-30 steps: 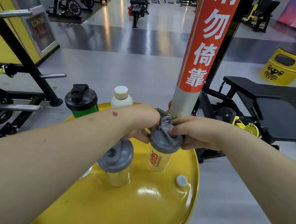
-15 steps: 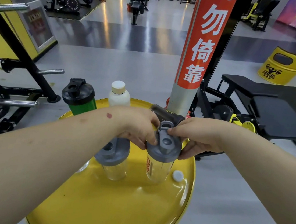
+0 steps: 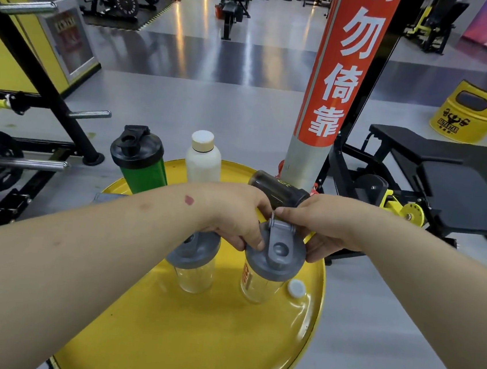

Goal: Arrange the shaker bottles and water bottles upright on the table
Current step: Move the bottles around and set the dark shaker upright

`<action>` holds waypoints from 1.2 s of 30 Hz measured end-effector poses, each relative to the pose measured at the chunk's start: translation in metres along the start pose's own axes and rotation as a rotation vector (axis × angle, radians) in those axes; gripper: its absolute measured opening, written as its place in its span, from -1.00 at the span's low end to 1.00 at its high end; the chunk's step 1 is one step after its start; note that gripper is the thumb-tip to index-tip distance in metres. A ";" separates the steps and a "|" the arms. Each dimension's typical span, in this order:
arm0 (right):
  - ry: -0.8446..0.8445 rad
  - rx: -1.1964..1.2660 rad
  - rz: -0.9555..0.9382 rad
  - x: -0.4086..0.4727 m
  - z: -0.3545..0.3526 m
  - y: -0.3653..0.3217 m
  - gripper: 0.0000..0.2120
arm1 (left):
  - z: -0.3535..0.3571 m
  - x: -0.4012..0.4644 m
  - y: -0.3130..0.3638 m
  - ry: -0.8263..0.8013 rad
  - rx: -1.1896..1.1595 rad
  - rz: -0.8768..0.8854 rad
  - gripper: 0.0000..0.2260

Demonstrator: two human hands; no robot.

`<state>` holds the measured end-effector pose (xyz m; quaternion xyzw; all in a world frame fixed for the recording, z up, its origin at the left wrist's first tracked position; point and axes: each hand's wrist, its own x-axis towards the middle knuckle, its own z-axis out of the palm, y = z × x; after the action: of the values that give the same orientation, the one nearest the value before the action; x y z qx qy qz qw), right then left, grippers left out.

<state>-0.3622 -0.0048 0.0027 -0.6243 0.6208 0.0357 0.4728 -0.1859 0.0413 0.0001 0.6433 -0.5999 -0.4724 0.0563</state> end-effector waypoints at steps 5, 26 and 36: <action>0.001 0.015 0.016 0.008 0.006 0.003 -0.58 | 0.000 0.002 -0.004 0.014 0.058 -0.025 -0.33; 0.303 0.405 0.002 0.043 -0.028 -0.014 -0.62 | -0.050 0.058 0.008 -0.013 -0.369 -0.056 -0.73; 0.331 0.093 -0.084 0.148 -0.061 0.026 -0.63 | -0.035 0.150 0.029 0.117 -0.319 -0.229 -0.54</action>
<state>-0.3827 -0.1476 -0.0715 -0.6246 0.6645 -0.1163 0.3936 -0.2078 -0.1079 -0.0429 0.7164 -0.4361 -0.5267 0.1382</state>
